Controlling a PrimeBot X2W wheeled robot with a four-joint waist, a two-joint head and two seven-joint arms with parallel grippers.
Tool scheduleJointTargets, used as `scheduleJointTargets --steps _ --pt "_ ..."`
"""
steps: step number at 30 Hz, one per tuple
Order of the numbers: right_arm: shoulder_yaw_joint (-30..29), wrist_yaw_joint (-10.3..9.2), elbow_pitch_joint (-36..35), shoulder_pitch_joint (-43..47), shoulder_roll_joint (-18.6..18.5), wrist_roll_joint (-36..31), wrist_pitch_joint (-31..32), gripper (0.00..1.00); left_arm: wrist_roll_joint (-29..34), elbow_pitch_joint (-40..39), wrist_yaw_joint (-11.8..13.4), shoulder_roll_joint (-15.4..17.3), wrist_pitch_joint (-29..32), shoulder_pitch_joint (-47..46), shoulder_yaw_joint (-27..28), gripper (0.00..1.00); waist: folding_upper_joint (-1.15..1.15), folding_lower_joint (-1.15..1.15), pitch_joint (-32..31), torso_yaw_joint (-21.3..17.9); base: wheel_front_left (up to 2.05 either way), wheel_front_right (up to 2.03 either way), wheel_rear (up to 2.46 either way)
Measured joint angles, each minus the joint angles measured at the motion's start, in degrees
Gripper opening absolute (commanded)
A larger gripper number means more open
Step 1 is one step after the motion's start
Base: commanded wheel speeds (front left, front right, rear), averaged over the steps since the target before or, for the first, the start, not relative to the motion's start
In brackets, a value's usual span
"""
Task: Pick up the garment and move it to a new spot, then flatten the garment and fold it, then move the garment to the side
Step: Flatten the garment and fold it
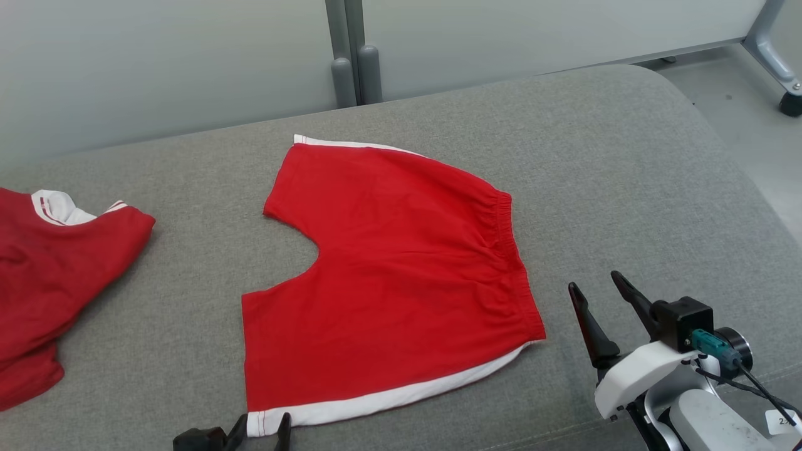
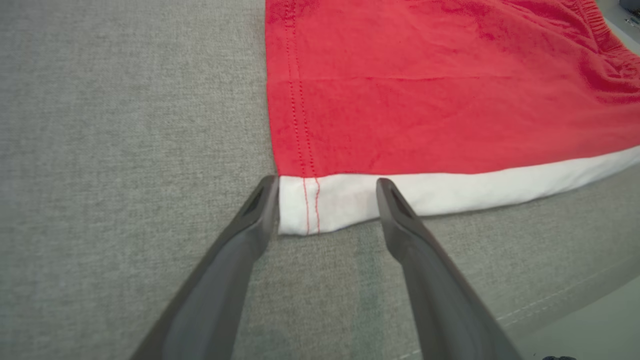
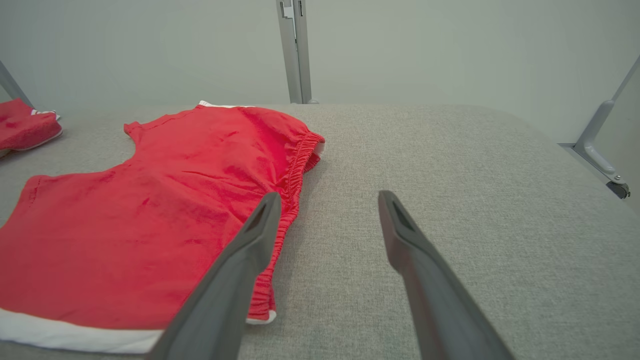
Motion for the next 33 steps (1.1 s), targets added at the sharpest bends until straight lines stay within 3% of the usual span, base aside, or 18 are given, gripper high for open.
scheduleJointTargets --steps 8,9,10,12,15,21,33 --pt "-0.46 0.4 0.0 -0.3 0.0 -0.02 0.0 1.0 -0.01 2.91 -0.33 -0.36 -0.65 -1.63 -0.16 1.0 0.0 0.0 1.38 -0.55 0.0 0.0 0.0" --pt "-0.52 0.4 0.0 -0.34 0.01 -0.02 0.0 1.0 -0.02 3.0 -0.41 -0.37 -0.85 -1.66 -0.16 0.94 0.0 0.0 1.45 -0.53 0.0 0.0 0.0" --pt "-0.57 0.4 0.0 -0.37 0.04 -0.02 0.0 1.0 -0.02 3.09 -0.58 -0.37 -0.97 -1.71 -0.16 0.79 0.0 0.0 1.52 -0.51 0.0 0.0 0.0" --pt "-0.68 0.4 0.01 -0.37 0.12 -0.02 0.0 1.0 -0.01 3.25 -0.62 -0.38 -1.13 -1.92 -0.19 0.41 0.0 0.0 1.64 -0.45 0.0 0.0 0.0" --pt "-0.7 0.4 0.03 -0.38 0.33 -0.03 0.0 1.0 -0.02 3.37 -1.02 -0.38 -1.34 -2.24 -0.29 0.0 0.0 0.0 1.82 -0.32 0.0 0.0 0.0" --pt "0.02 1.15 0.81 -0.37 -0.02 -0.48 0.0 1.0 0.29 3.37 -1.58 -0.41 -1.9 -2.24 -1.36 0.0 0.0 0.0 2.44 0.03 0.0 0.0 0.0" --pt "6.42 7.54 4.97 0.46 -2.59 -2.53 1.36 1.0 0.54 1.09 -1.98 -0.41 -3.3 -4.05 0.41 0.0 0.0 0.0 3.41 2.15 0.0 0.0 0.0"
